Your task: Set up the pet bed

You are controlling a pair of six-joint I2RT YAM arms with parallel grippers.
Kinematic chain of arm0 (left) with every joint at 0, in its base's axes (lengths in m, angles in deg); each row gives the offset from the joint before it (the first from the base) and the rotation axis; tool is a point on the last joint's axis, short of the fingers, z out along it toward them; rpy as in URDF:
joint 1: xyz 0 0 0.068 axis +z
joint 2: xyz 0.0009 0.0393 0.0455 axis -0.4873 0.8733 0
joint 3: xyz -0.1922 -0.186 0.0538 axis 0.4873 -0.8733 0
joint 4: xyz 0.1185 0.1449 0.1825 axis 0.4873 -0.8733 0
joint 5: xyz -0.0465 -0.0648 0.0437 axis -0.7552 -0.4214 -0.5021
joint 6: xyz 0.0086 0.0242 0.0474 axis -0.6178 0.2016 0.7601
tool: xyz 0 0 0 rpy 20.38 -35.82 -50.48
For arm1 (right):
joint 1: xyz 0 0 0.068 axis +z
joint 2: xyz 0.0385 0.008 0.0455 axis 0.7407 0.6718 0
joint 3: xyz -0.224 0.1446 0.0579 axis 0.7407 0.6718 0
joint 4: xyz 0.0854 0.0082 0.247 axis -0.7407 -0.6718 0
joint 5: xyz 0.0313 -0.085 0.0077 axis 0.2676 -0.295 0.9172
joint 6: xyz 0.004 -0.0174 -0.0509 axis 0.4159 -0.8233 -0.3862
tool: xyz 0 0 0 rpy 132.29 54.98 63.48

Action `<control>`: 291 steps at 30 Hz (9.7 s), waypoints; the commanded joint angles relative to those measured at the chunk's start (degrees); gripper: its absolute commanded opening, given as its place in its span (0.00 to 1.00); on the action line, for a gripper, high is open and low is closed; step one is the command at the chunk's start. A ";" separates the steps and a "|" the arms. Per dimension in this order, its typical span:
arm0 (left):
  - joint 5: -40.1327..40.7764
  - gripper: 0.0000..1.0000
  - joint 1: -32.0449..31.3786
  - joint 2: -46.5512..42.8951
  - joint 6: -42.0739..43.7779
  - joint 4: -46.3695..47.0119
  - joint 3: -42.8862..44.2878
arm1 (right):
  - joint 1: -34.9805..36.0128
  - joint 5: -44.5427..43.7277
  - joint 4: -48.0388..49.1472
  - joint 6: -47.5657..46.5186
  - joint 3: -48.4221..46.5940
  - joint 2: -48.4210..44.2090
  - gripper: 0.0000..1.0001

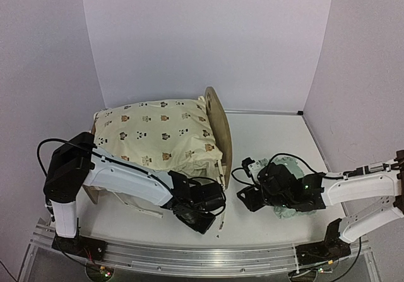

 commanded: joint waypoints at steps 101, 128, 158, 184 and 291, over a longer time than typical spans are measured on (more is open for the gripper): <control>6.05 0.00 5.42 -15.14 8.28 12.59 -1.16 | 2.70 -9.15 25.82 -25.32 -2.69 12.72 0.00; -13.77 0.00 13.52 -14.65 21.79 38.84 -5.35 | -2.05 1.70 27.47 -23.12 4.99 5.19 0.06; -19.99 0.00 17.56 -7.96 21.04 47.10 -8.18 | -7.25 2.14 29.00 -19.95 4.76 6.93 0.24; -20.04 0.00 17.76 -9.73 21.36 45.70 -9.18 | -10.96 20.67 35.08 -14.70 -1.58 15.96 0.09; -25.28 0.01 17.71 -12.85 11.59 42.12 -6.75 | -14.96 25.91 68.26 -13.43 3.15 30.92 0.00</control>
